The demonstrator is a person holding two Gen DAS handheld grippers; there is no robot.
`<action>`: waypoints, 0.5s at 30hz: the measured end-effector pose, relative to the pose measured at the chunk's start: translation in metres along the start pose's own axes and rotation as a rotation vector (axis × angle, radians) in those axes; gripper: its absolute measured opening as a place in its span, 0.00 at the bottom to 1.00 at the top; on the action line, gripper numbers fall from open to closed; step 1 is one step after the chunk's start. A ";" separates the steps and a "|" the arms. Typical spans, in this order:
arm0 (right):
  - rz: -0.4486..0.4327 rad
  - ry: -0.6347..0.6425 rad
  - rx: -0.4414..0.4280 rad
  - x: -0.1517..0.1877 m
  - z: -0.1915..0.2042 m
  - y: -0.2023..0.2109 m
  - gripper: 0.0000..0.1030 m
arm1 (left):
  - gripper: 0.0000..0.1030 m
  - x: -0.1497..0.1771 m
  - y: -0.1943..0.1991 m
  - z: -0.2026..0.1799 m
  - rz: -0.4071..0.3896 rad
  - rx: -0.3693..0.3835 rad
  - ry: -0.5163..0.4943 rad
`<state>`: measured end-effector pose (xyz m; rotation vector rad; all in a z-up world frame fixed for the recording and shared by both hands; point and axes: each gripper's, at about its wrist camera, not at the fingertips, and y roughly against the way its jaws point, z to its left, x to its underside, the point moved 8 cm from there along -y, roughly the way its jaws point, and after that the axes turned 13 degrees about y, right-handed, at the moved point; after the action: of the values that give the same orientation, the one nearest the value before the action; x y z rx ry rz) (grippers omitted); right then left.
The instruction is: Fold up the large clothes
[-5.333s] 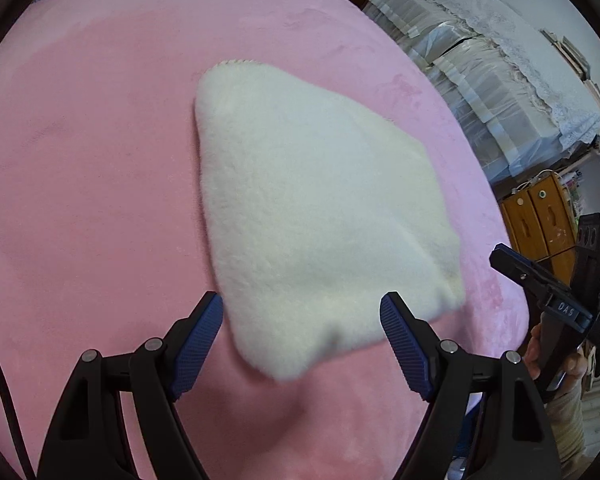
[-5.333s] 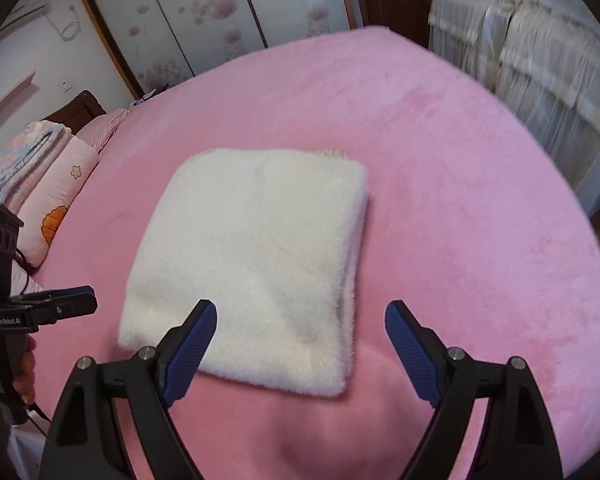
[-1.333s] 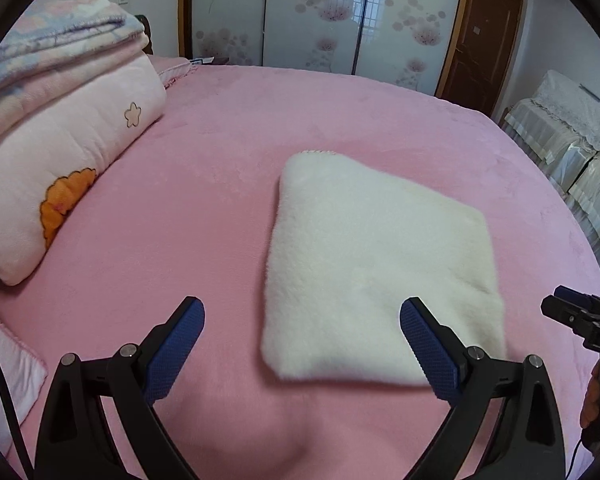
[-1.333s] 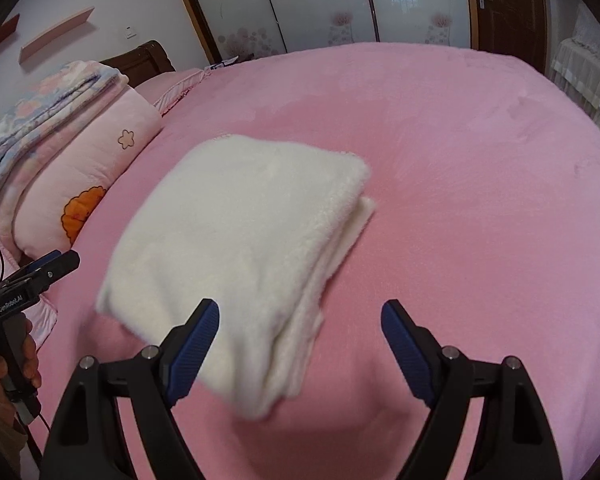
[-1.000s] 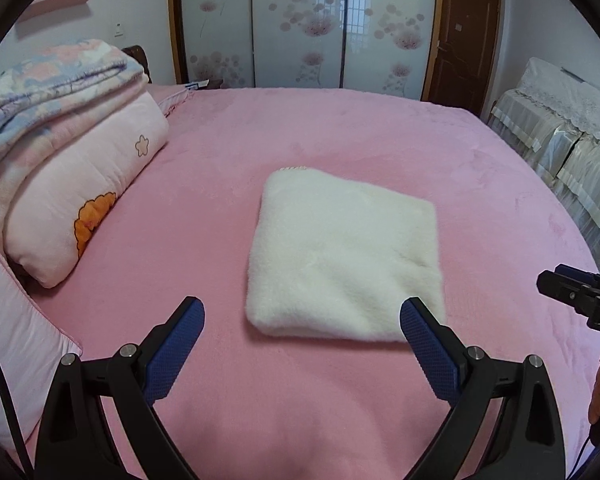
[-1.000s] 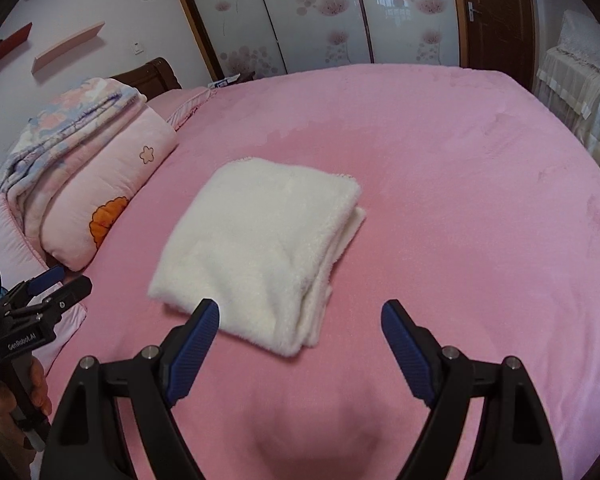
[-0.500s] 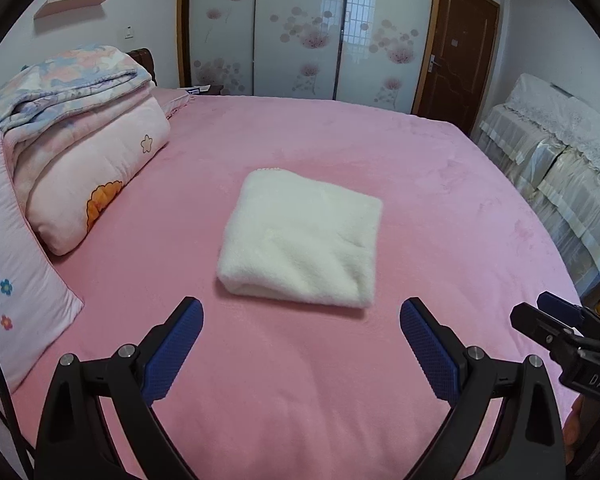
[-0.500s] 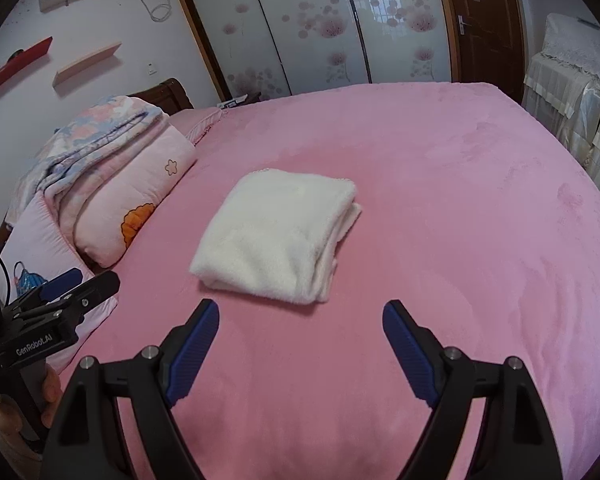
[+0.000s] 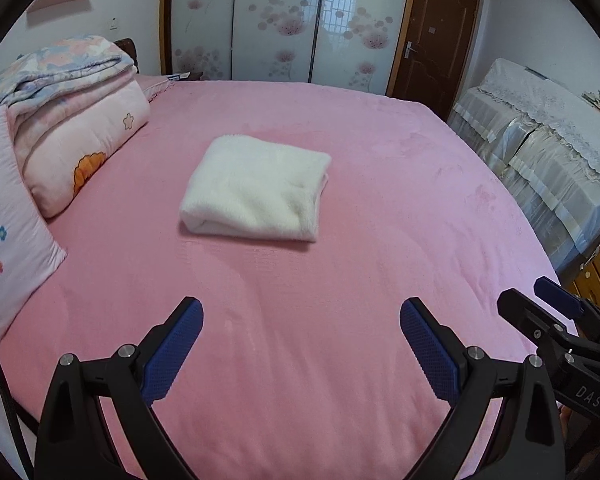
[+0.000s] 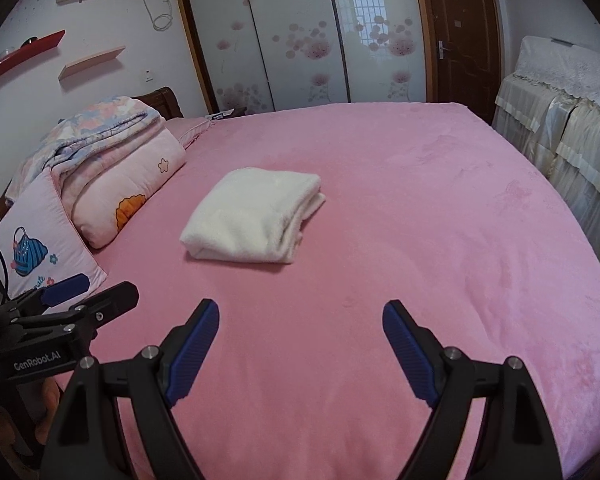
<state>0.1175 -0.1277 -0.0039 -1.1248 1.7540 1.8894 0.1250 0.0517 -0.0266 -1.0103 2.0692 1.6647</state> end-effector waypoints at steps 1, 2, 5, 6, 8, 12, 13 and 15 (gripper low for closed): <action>-0.002 0.001 0.007 0.004 -0.002 0.006 0.82 | 0.95 0.005 0.004 -0.001 0.001 0.005 0.010; -0.005 -0.003 0.013 0.008 -0.003 0.012 0.82 | 0.95 0.010 0.008 -0.001 0.001 0.011 0.022; -0.015 -0.027 0.033 0.021 -0.009 0.029 0.82 | 0.95 0.026 0.024 -0.002 -0.008 0.028 0.053; -0.021 -0.034 0.037 0.025 -0.010 0.034 0.82 | 0.95 0.030 0.028 0.000 -0.010 0.024 0.057; -0.032 -0.043 0.056 0.035 -0.013 0.046 0.82 | 0.95 0.040 0.035 0.002 -0.017 0.001 0.063; -0.033 -0.044 0.080 0.053 -0.014 0.061 0.82 | 0.95 0.061 0.046 0.002 -0.007 -0.006 0.074; -0.031 -0.050 0.072 0.057 -0.013 0.064 0.82 | 0.95 0.066 0.048 0.001 -0.007 -0.010 0.073; -0.030 -0.056 0.056 0.064 -0.012 0.069 0.82 | 0.96 0.073 0.052 -0.001 -0.001 -0.017 0.058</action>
<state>0.0322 -0.1688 -0.0018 -1.0617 1.7389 1.8249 0.0384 0.0303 -0.0335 -1.0774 2.0935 1.6738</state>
